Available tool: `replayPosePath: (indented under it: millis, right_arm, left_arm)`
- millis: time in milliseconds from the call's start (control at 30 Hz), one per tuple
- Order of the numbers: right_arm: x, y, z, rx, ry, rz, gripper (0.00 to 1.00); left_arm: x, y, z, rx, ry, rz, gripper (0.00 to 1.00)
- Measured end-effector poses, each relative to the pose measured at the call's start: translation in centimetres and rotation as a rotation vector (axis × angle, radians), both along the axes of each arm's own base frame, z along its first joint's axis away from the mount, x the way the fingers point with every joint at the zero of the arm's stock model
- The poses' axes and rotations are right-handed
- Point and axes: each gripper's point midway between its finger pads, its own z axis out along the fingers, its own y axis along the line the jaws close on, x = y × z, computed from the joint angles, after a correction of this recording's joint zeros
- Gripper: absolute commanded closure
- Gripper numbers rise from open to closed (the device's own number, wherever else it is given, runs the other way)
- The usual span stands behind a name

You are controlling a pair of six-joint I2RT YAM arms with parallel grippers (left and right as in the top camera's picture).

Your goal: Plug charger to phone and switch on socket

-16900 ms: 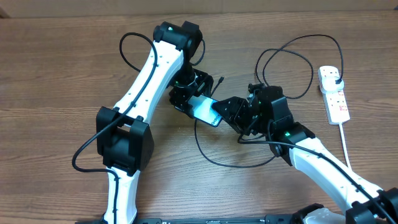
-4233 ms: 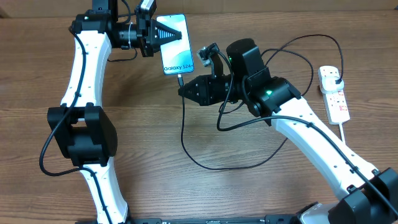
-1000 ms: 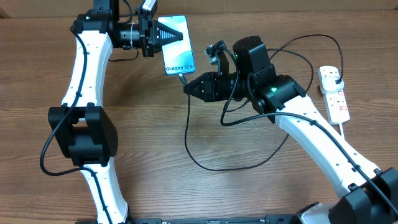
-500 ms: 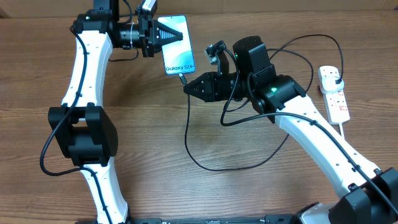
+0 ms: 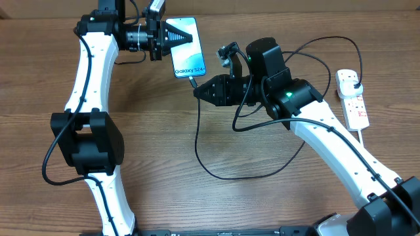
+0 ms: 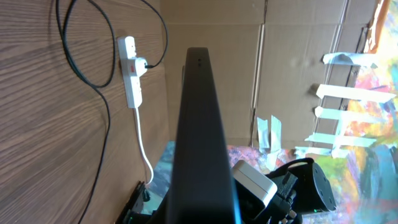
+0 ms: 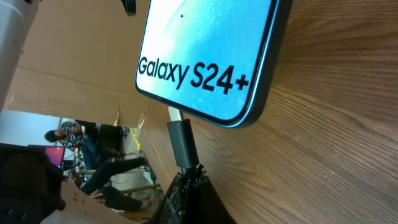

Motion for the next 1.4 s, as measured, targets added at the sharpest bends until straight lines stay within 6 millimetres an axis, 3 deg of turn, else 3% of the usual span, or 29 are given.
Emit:
replayPosePath:
  millis: [800, 1400]
  right_arm:
    - [-0.1, 0.7, 0.5, 0.03, 0.029, -0.014, 0.96]
    - [0.7, 0.8, 1.2, 0.055, 0.007, -0.04, 0.96]
  left_arm:
    - [0.1, 0.1, -0.2, 0.01, 0.02, 0.01, 0.96]
    - [-0.5, -1.6, -0.3, 0.018, 0.018, -0.025, 0.96]
